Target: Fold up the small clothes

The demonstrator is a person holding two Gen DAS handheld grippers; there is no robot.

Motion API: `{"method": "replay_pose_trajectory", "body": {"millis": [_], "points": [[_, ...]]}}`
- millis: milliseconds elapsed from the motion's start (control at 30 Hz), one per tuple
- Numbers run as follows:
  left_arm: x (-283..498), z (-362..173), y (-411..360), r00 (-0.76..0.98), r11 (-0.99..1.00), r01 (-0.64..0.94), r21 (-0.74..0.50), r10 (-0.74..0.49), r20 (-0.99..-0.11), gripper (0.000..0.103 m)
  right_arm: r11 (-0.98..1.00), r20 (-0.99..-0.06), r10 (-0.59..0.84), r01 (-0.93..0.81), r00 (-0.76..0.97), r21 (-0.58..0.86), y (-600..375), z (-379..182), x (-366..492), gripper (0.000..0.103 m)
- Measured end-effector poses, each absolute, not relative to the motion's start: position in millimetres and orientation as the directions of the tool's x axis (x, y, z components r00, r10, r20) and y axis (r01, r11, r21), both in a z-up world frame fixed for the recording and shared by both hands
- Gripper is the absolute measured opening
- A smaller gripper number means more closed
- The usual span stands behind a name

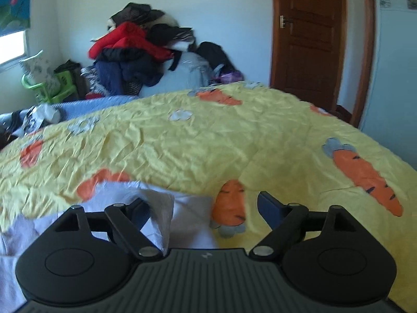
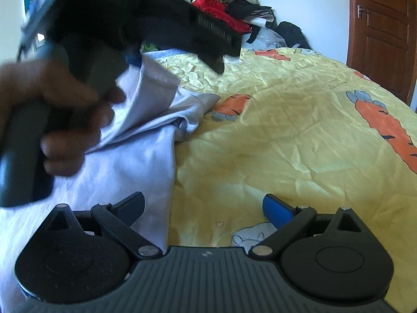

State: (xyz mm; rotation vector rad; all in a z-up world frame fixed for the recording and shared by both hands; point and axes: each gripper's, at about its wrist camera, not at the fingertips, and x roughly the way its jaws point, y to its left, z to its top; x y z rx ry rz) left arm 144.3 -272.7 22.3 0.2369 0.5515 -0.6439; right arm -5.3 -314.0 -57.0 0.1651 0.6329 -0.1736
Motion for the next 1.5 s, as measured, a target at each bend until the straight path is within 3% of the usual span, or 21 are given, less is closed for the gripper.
{"method": "replay_pose_trajectory", "body": {"millis": [167, 333, 533, 633, 700, 767, 867, 1033, 1133, 1200, 1233, 1267, 1333, 1367, 1433, 1500], "points": [[137.7, 41.7, -256.7, 0.759, 0.821, 0.554, 0.14, -0.429, -0.49, 0.088, 0.969, -0.59, -0.137, 0.232, 0.795, 0.087, -315.4, -52.3, -10.3, 0.098], [150.1, 56.7, -211.0, 0.804, 0.872, 0.474, 0.12, -0.373, -0.463, 0.092, 0.971, -0.53, -0.166, 0.231, 0.831, 0.058, -312.8, -30.5, -3.6, 0.098], [171.9, 45.1, -138.0, 0.836, 0.946, 0.308, 0.104, -0.217, -0.505, 0.095, 0.986, -0.444, -0.12, 0.157, 0.888, 0.048, -304.0, -7.9, 37.3, 0.099], [173.4, 33.5, -109.8, 0.84, 0.962, 0.245, 0.124, -0.146, -0.522, 0.095, 0.986, -0.468, -0.166, 0.163, 0.868, -0.047, -300.1, -15.9, 73.1, 0.096], [172.1, 25.1, -94.7, 0.84, 0.966, 0.216, 0.141, -0.11, -0.531, 0.095, 0.977, -0.484, -0.213, 0.191, 0.849, -0.095, -302.2, -24.9, 93.1, 0.082], [172.6, 18.2, -84.7, 0.833, 0.968, 0.2, 0.151, -0.087, -0.547, 0.095, 0.98, -0.529, -0.192, 0.191, 0.827, -0.057, -312.6, -32.4, 110.8, 0.043], [172.3, 9.2, -73.6, 0.832, 0.972, 0.175, 0.157, -0.061, -0.552, 0.095, 0.978, -0.578, -0.088, 0.18, 0.811, 0.103, -332.1, -40.6, 123.6, 0.012], [171.4, 3.1, -68.3, 0.835, 0.981, 0.143, 0.133, -0.048, -0.548, 0.095, 0.987, -0.455, -0.1, 0.146, 0.885, 0.068, -322.2, -14.3, 115.7, 0.004], [171.9, -3.0, -72.3, 0.829, 0.977, 0.149, 0.153, -0.039, -0.557, 0.095, 0.994, -0.311, -0.067, 0.09, 0.948, 0.059, -316.8, 7.5, 100.9, 0.003], [171.6, -8.1, -72.9, 0.827, 0.974, 0.151, 0.166, -0.032, -0.561, 0.095, 0.993, -0.316, -0.096, 0.111, 0.944, 0.03, -316.5, 4.2, 100.5, 0.004], [172.1, -11.2, -72.4, 0.823, 0.974, 0.149, 0.172, -0.026, -0.567, 0.095, 0.991, -0.347, -0.113, 0.129, 0.931, 0.022, -320.5, -2.4, 104.9, 0.014], [173.7, -14.7, -71.5, 0.818, 0.973, 0.15, 0.174, -0.023, -0.575, 0.095, 0.988, -0.4, -0.133, 0.153, 0.907, 0.016, -325.7, -11.7, 111.5, 0.032], [173.7, -18.9, -68.0, 0.81, 0.974, 0.149, 0.168, -0.022, -0.586, 0.095, 0.967, -0.488, -0.24, 0.253, 0.839, -0.04, -332.6, -30.3, 119.8, 0.054], [173.7, -20.8, -66.3, 0.808, 0.975, 0.146, 0.165, -0.021, -0.589, 0.095, 0.944, -0.461, -0.322, 0.319, 0.827, -0.087, -331.8, -32.9, 114.8, 0.055], [175.4, -24.7, -64.3, 0.8, 0.978, 0.138, 0.16, -0.015, -0.6, 0.095, 0.907, -0.323, -0.42, 0.408, 0.848, -0.109, -324.3, -24.8, 90.0, 0.059], [177.4, -27.7, -63.2, 0.788, 0.981, 0.134, 0.143, -0.018, -0.616, 0.095, 0.946, -0.299, -0.322, 0.319, 0.898, -0.061, -314.3, -15.7, 77.8, 0.065]]}}
